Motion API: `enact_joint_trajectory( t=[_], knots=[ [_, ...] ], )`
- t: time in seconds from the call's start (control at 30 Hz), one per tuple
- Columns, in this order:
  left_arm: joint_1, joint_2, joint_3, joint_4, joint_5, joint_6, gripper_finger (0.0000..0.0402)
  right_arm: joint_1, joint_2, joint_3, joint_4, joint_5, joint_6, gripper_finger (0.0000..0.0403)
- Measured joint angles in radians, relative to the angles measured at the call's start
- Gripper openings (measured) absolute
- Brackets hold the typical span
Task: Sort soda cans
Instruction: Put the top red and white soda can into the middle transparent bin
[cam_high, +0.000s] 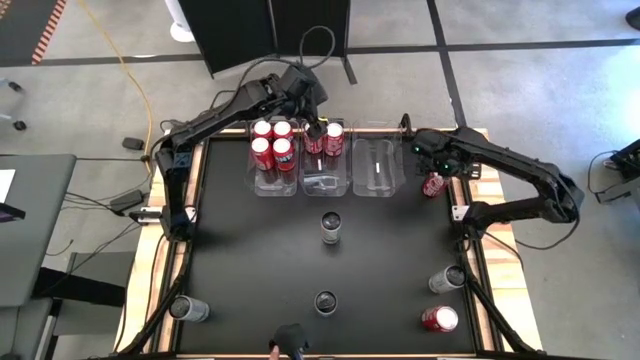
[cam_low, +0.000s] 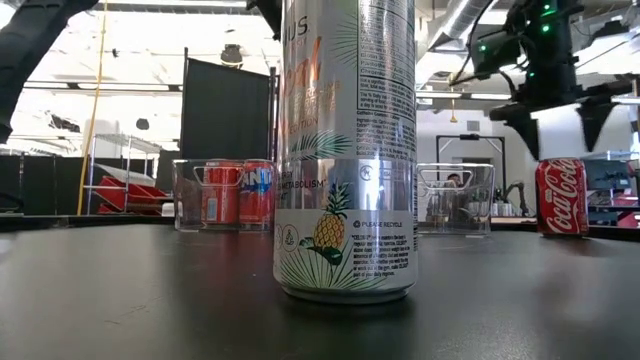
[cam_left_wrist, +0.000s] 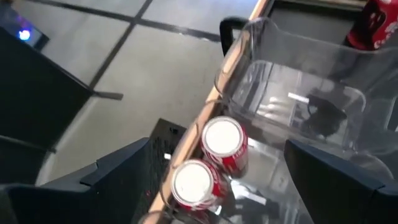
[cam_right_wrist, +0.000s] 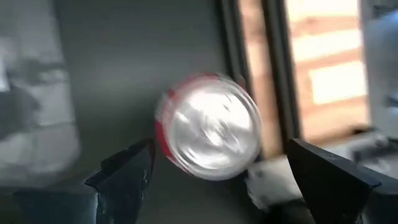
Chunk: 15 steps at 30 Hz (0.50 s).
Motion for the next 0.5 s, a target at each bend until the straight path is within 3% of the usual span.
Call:
enact_joint_trajectory(
  t=[0.23, 0.5],
  knots=[
    [-0.026, 0.000, -0.040, -0.038, 0.000, -0.028, 0.0361, -0.084, -0.007, -0.015, 0.065, -0.001, -0.020, 0.0379],
    [-0.056, 0.000, -0.042, -0.200, 0.000, -0.048, 0.0361, -0.122, -0.007, -0.172, 0.260, -0.077, -0.050, 0.0379]
  ],
)
